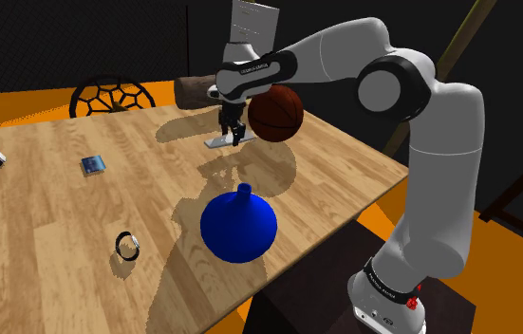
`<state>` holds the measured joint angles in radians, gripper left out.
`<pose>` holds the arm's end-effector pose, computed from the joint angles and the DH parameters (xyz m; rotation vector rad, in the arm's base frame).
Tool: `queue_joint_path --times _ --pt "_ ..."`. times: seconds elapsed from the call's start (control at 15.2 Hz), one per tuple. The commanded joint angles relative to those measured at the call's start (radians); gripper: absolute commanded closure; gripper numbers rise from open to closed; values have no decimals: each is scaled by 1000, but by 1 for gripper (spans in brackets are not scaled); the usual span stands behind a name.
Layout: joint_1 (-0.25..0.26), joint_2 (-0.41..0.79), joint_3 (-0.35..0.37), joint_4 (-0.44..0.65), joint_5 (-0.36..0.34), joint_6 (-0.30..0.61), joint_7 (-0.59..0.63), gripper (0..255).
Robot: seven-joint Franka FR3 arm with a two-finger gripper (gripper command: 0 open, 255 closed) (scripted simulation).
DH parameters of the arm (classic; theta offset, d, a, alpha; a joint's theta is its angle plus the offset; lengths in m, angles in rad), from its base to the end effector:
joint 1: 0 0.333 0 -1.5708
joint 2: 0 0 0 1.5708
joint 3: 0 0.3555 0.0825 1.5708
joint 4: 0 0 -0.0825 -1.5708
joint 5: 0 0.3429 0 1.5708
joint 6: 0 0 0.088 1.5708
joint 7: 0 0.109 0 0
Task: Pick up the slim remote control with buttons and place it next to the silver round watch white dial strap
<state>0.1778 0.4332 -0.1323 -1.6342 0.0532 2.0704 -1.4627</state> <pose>0.6514 0.0454 0.4234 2.2957 2.1283 -0.0003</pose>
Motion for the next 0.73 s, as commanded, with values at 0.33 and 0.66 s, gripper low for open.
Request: queue_joint_path --times 0.33,0.66 --pt "1 -30 -2 51 -5 -80 3 255" --pt "1 -44 -3 90 -8 -134 5 255"
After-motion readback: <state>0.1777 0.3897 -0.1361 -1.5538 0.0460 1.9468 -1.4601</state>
